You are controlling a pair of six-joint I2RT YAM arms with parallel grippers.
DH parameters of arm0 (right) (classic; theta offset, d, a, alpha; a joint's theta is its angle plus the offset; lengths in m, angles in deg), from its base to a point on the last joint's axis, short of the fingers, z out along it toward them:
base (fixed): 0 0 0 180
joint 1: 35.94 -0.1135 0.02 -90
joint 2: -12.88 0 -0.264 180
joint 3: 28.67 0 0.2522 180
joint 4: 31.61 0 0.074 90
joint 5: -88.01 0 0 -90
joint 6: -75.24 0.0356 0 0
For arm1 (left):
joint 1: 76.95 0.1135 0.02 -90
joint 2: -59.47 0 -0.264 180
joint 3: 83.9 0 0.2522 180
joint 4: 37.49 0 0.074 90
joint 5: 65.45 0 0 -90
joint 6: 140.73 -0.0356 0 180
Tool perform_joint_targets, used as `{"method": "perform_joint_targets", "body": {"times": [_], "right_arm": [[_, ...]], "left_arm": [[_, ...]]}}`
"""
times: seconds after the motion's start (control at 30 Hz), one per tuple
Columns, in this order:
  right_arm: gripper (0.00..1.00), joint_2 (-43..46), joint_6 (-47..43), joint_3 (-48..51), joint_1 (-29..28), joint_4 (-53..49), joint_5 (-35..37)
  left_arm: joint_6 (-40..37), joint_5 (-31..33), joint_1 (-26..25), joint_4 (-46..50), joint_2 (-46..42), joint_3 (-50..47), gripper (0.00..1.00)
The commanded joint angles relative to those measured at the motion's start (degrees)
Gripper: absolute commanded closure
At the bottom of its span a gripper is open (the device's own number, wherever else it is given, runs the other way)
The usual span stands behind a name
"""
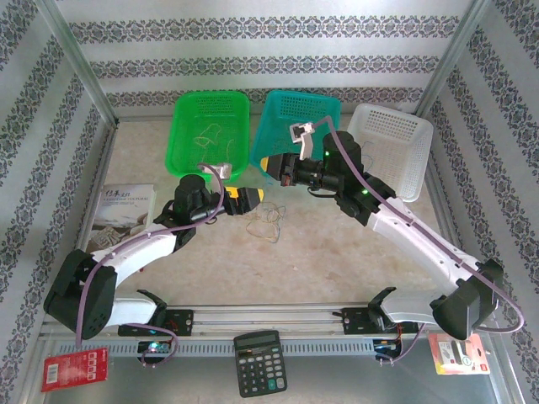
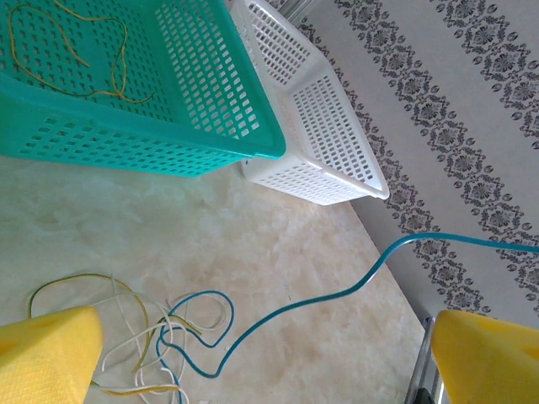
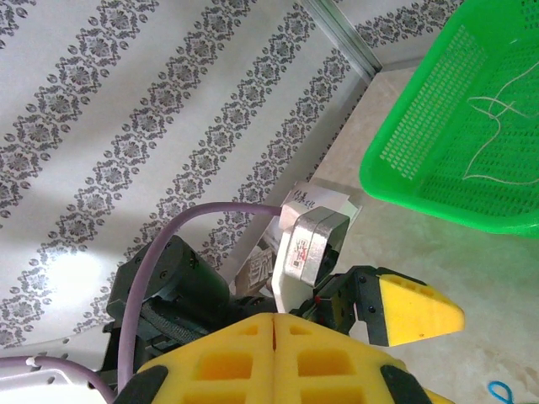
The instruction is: Untangle the cables
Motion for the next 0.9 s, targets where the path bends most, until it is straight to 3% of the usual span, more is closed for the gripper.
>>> {"method": "perform_joint_targets", "body": {"times": [0.0, 0.27, 0.67, 0.87], "right_arm": [[1.0, 0.0, 0.9, -2.1, 0.7, 0.8, -0.8], [1.0, -0.4, 1.6, -3.9, 0.2, 0.9, -1.6], [1.0, -0.1, 3.0, -9.1, -0.1, 1.0, -3.1], [1.0, -0.2, 4.3, -12.8, -0.1, 1.7, -3.8]], "left_arm": [[-3.2, -1.5, -0.8, -1.0, -1.9, 2.5, 0.0], [-5.9, -3.0, -1.0, 0.3, 0.1, 6.2, 0.0], [-3.0, -7.4, -2.8, -7.5, 9.5, 9.9, 0.01], [-0.1, -8.3, -3.2, -12.5, 12.8, 9.8, 0.24]]}}
